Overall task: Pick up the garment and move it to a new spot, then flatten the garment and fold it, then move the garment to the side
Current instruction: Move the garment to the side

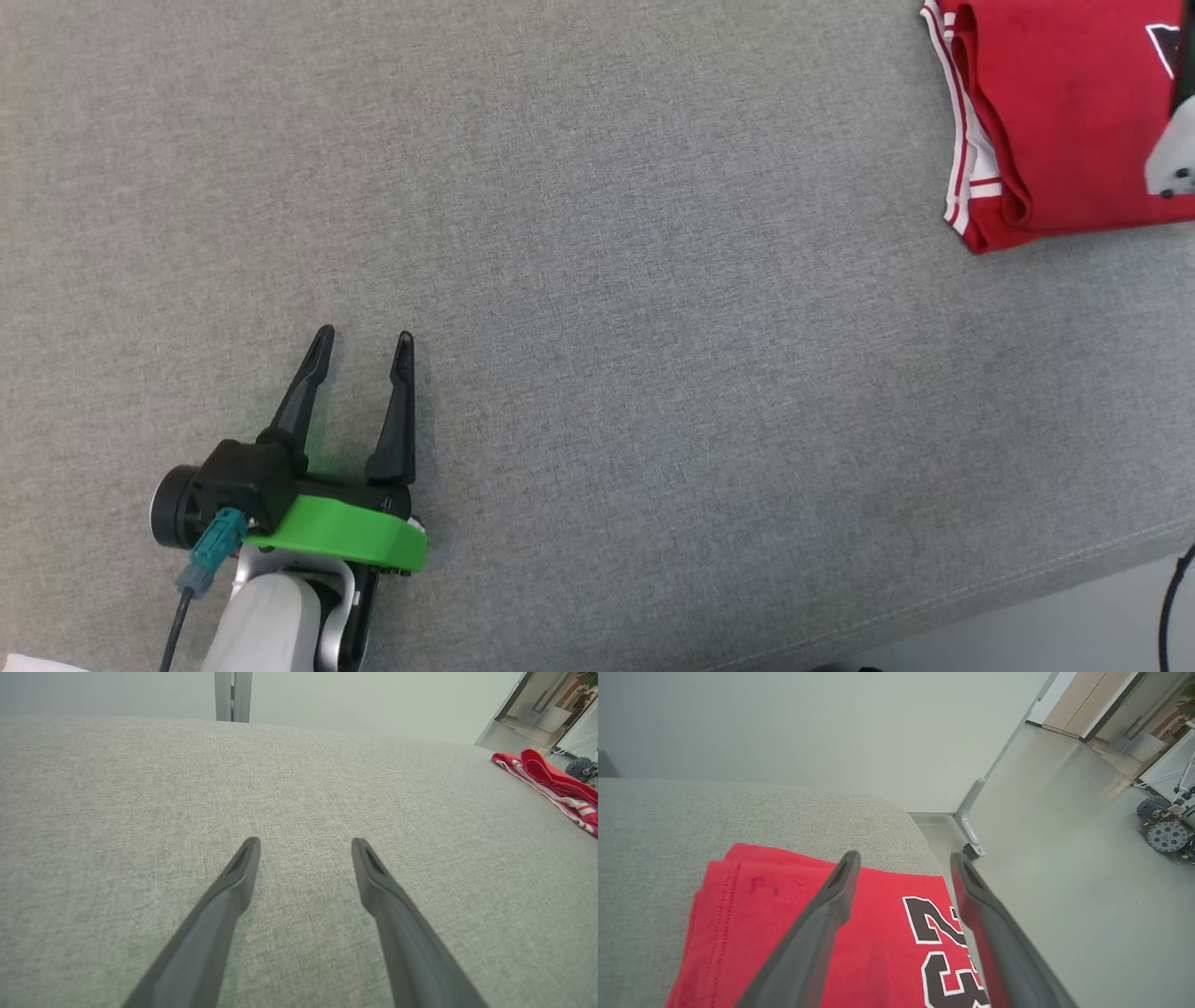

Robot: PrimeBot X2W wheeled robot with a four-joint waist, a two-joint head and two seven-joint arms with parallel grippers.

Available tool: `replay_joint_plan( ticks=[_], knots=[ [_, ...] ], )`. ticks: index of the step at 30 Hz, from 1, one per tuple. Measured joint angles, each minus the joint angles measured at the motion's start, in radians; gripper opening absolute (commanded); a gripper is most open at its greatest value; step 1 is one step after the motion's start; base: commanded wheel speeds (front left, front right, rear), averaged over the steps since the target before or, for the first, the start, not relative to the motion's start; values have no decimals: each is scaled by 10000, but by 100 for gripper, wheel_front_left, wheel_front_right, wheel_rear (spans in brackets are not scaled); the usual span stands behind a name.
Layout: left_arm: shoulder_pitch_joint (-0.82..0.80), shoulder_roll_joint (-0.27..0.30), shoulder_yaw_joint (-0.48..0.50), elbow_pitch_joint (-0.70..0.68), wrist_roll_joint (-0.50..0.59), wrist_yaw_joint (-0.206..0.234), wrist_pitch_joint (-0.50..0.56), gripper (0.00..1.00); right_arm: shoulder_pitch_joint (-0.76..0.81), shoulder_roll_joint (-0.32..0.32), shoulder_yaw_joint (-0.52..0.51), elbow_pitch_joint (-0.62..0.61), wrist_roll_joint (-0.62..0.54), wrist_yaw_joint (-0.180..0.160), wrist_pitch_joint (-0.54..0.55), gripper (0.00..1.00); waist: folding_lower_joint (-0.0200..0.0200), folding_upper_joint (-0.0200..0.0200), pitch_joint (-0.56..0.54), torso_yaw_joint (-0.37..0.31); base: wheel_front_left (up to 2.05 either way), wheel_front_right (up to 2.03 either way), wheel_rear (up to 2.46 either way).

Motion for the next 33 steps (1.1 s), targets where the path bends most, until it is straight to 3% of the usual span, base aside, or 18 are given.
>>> replay_joint_plan(
  ticks=[16, 25, 33],
  knots=[
    [-31, -238, 612, 270, -100, 0, 0, 100, 895, 1632, 1858, -1323, 272, 0, -180, 100, 0, 0, -1215, 111, 0, 0, 0],
    [502, -512, 1220, 569, -201, 0, 0, 100, 3016, 2458, 2370, -2452, 1511, 0, -182, 100, 0, 0, -2394, 514, 0, 0, 0],
    [1473, -640, 1544, 731, -290, 0, 0, 100, 5575, 2769, 2449, -3887, 2176, 0, -180, 100, -1, 0, -3277, 1116, 0, 0, 0]
  ],
)
